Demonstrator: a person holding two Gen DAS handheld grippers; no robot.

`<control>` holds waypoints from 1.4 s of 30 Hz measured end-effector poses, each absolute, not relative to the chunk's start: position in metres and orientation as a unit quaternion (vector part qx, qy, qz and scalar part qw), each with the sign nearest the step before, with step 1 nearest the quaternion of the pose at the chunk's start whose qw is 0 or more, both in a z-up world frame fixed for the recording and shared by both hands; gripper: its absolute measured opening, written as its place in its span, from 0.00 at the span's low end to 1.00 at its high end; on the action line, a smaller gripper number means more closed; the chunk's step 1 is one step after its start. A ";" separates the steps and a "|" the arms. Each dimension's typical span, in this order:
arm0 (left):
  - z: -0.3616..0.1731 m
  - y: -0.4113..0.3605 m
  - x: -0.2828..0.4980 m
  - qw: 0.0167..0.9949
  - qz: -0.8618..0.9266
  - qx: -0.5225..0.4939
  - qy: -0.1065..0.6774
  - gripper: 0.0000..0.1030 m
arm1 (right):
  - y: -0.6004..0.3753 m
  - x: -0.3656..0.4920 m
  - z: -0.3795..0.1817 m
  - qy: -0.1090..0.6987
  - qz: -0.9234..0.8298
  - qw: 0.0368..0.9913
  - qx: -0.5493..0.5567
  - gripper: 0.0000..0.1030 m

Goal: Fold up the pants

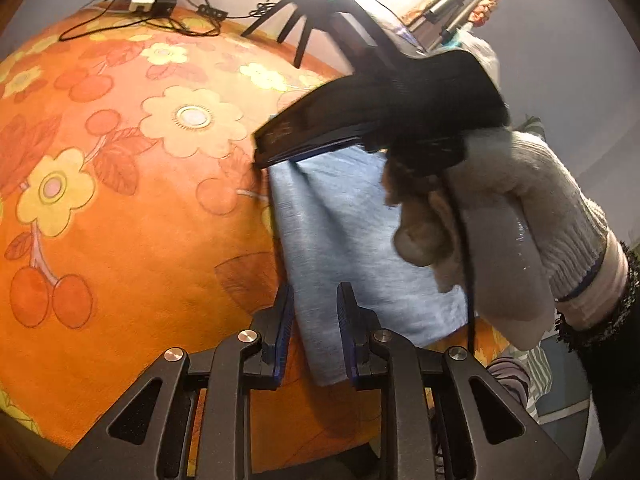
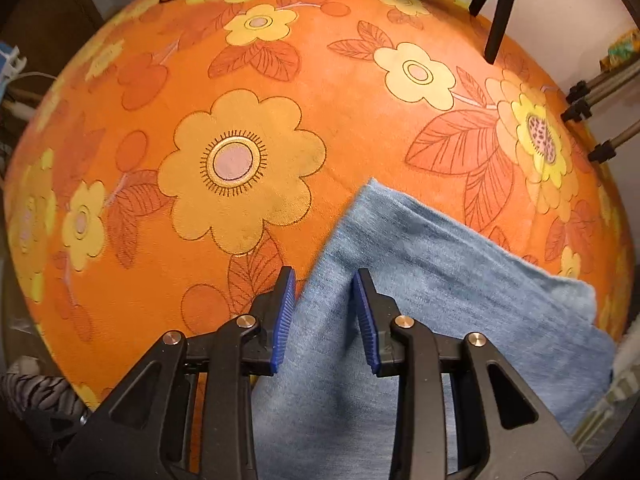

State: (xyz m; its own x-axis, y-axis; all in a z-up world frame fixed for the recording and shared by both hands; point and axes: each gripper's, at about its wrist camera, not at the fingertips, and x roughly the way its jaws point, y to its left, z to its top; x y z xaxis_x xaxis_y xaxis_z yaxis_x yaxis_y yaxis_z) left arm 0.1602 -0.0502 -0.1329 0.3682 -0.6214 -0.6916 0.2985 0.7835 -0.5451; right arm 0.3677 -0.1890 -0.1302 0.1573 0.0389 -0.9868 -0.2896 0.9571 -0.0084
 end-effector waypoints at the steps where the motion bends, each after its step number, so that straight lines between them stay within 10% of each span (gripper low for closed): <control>1: -0.131 -0.053 0.161 0.810 -0.284 -0.165 0.485 0.29 | -0.188 0.368 -0.130 0.639 0.107 0.755 -0.102 0.30; 9: -0.131 -0.072 0.163 0.814 -0.278 -0.148 0.488 0.42 | -0.198 0.370 -0.125 0.635 0.111 0.760 -0.078 0.09; 24: -0.149 -0.088 0.178 0.792 -0.280 -0.166 0.517 0.43 | -0.250 0.360 -0.072 0.590 0.130 0.797 0.024 0.05; 29: -0.143 -0.091 0.173 0.792 -0.303 -0.170 0.502 0.13 | -0.262 0.359 -0.063 0.577 0.129 0.806 0.041 0.03; 37: -0.127 -0.099 0.168 0.806 -0.319 -0.169 0.469 0.08 | -0.278 0.361 -0.053 0.572 0.140 0.806 0.058 0.02; 42: -0.122 -0.103 0.163 0.814 -0.321 -0.159 0.457 0.08 | -0.269 0.361 -0.063 0.590 0.151 0.791 0.059 0.45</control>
State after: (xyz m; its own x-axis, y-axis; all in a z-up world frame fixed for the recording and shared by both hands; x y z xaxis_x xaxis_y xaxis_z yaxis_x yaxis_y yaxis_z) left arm 0.1630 -0.1028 -0.1217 0.3769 -0.6680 -0.6416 0.3769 0.7434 -0.5525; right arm 0.3605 -0.2687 -0.0632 0.2574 0.3095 -0.9154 -0.1693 0.9471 0.2727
